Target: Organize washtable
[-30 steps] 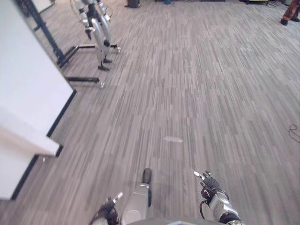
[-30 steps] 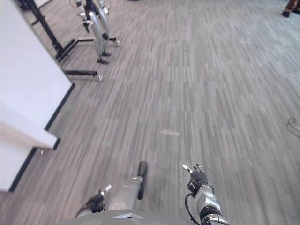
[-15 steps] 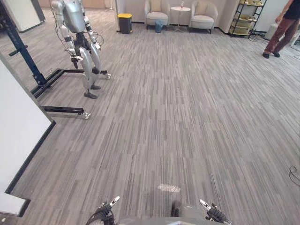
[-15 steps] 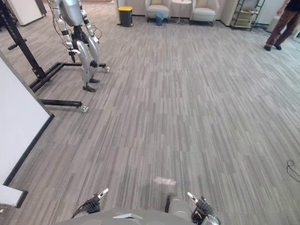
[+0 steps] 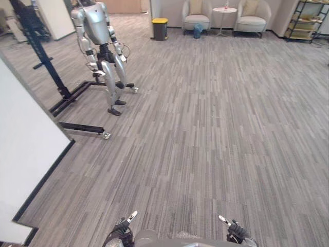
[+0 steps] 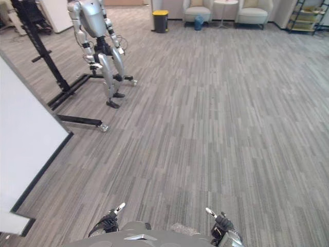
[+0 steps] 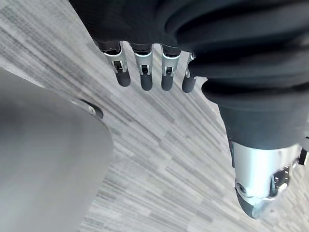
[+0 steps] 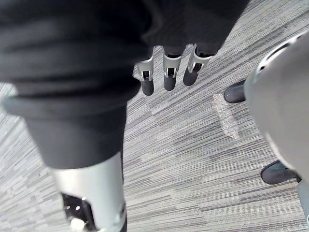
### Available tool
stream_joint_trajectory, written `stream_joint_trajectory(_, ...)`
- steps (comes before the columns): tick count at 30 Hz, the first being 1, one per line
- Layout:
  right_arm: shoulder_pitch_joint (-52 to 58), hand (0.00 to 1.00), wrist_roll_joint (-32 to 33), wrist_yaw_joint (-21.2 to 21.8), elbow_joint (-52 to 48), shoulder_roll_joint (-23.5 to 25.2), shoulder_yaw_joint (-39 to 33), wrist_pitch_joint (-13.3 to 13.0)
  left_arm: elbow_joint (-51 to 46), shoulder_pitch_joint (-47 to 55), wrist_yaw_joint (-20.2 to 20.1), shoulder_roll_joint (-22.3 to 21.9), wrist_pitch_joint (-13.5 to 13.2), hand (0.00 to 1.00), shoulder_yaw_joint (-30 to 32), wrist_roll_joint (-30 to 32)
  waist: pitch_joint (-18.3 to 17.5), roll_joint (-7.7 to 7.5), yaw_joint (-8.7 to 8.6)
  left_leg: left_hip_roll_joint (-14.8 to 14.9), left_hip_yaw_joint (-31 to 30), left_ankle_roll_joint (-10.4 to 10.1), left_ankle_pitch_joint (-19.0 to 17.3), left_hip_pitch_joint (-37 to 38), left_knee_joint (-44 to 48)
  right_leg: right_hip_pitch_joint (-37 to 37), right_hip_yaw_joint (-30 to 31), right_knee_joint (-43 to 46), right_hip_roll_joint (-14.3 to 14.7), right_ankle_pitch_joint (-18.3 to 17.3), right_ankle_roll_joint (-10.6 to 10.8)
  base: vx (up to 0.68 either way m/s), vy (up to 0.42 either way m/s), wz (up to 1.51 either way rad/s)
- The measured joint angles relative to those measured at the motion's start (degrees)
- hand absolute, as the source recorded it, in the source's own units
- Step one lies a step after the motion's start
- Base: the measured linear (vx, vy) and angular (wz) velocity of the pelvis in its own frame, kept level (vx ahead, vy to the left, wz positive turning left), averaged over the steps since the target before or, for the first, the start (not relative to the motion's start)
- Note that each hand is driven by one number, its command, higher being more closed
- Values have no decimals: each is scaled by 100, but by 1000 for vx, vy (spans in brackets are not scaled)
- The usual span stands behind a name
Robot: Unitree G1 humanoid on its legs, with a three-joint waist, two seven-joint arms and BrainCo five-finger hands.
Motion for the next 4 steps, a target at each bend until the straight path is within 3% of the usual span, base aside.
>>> stream_joint_trajectory(2,158,0,0,-2,20,58,-41,1,92,-16,-5,133,28,0,-212,31,-81,-108,-79,-199,118,76,142,284,-428,56,64,-44,-174,-12,82,205,80,-20)
stream_joint_trajectory(4,269,0,0,4,30,61,-87,3,149,-13,-7,203,27,0,-335,53,-118,-113,-85,-344,176,144,235,518,-731,170,120,-158,-243,13,151,165,50,-10)
